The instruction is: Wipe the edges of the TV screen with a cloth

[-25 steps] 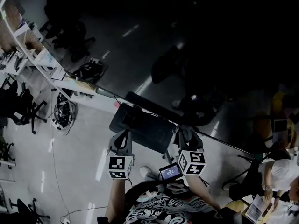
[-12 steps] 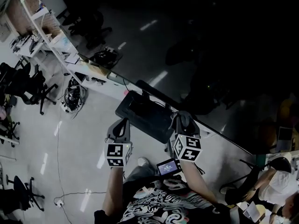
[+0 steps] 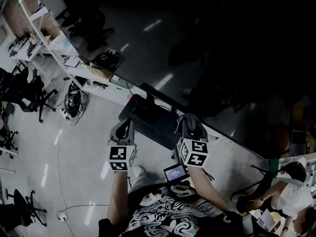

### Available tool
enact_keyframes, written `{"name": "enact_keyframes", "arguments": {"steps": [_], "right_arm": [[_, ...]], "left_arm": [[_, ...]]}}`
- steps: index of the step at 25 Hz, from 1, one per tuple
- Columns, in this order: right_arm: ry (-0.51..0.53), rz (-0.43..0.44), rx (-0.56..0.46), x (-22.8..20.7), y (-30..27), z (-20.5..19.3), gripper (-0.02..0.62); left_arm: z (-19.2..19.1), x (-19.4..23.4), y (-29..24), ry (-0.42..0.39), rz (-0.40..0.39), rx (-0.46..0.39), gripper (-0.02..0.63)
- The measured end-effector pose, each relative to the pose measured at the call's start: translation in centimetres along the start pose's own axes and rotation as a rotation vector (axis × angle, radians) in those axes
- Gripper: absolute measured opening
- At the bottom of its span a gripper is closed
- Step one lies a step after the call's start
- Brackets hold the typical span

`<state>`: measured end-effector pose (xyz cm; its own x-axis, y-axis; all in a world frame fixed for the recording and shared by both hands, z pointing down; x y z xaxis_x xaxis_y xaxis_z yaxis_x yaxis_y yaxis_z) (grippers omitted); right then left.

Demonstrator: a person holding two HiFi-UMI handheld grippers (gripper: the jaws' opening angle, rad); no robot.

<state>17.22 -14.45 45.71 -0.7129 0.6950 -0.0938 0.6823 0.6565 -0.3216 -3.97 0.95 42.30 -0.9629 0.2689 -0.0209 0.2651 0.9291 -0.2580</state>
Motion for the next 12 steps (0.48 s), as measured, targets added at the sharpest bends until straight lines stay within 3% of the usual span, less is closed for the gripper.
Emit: {"name": "enact_keyframes", "arguments": {"steps": [12], "right_arm": [[0.001,-0.070,0.012,2.8,-2.4,0.3,0.149]], "left_arm": [[-0.1,4.9,-3.2,0.016,-0.085,-0.005,0.025]]}}
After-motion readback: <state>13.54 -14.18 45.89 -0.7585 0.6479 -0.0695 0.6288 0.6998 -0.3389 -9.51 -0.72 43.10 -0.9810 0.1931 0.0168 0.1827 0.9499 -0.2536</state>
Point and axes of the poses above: the fingertips, and each gripper's own axes: y backward along the fingers, x to its left, z out of its top, the point moved 6 cm from there along y, backward along the fingers, and after that the axes turned 4 degrees about y, right-handed, at the moved point
